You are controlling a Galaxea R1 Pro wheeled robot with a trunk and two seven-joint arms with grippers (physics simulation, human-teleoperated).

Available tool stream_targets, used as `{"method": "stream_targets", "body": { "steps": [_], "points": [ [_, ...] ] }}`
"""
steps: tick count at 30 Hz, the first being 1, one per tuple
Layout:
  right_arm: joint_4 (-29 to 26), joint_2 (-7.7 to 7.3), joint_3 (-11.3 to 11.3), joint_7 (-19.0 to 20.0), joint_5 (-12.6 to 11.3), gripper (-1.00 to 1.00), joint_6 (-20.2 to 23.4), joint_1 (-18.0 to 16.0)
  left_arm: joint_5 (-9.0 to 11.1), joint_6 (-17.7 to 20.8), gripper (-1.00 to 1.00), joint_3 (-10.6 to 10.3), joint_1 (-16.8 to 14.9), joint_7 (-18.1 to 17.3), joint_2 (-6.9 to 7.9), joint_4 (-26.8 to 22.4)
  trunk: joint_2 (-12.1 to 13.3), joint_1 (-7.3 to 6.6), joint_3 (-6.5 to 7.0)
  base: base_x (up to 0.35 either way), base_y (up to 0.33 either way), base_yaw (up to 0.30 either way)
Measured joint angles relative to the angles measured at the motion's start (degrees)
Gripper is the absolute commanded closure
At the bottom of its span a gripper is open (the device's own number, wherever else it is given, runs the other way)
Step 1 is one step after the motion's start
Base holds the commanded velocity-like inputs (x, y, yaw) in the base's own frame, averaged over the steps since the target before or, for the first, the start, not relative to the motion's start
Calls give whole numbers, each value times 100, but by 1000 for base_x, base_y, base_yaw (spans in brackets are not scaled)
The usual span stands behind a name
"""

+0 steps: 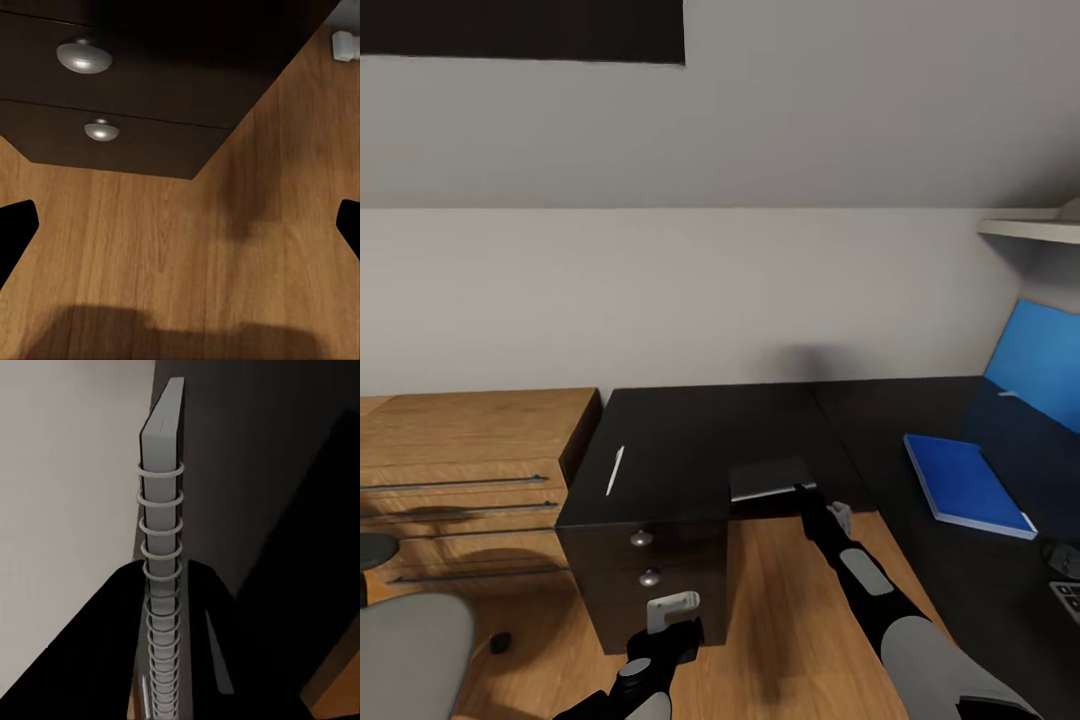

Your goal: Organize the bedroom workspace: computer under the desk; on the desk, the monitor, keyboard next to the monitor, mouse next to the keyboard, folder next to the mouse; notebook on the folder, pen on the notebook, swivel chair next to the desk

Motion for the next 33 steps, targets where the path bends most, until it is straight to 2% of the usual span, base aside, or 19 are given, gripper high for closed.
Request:
{"method": "stream_targets", "body": {
  "steps": [3, 8, 12, 16, 17, 18, 23, 27, 28, 33],
  "points": [
    [-99, 0, 3, 11, 74, 100, -13, 0, 2, -4, -100, -1, 0, 0, -1, 0, 120, -66, 54, 0, 0, 0],
    [-363, -4, -8, 17, 555, 100, -136, 2, 5, -5, -100, -36, 0, 0, -1, 0, 321, -176, 144, 0, 0, 0],
    [-581, 0, -20, 15, 750, 100, -389, 2, 1, -5, -100, -74, 0, 0, -1, 0, 481, -264, 216, 0, 0, 0],
    [-932, 3, -28, -2, 771, 100, -462, 15, 3, -5, -100, -79, 0, 0, -1, 0, 603, -330, 270, 0, 0, 0],
    [-1163, 27, -29, -37, 772, 100, -469, 100, 2, -5, -100, -80, 0, 0, -1, 0, 603, -330, 270, 0, 0, 0],
    [-1698, 49, -33, -51, 757, 100, -460, 408, 7, -5, -100, -85, 1, 1, 0, -1, 603, -331, 269, 0, 0, 0],
    [-2370, 31, -41, -61, 759, 100, -451, 737, 9, -5, -100, -101, 1, 0, -1, 0, 603, -330, 270, 0, 0, 0],
    [-2569, -25, -96, -58, 764, 100, -458, 782, 9, -5, -100, -132, 0, 0, -1, 0, 603, -330, 270, 0, 0, 0],
    [-2608, -99, -187, -58, 745, 100, -461, 791, 8, -5, -100, -144, 1, 1, 0, -1, 603, -330, 270, 0, 0, 0],
    [-2651, -215, -442, -61, 753, 100, -475, 801, 9, -5, -100, -157, 0, 0, -1, 0, 603, -330, 270, 0, 0, 0]
  ]
}}
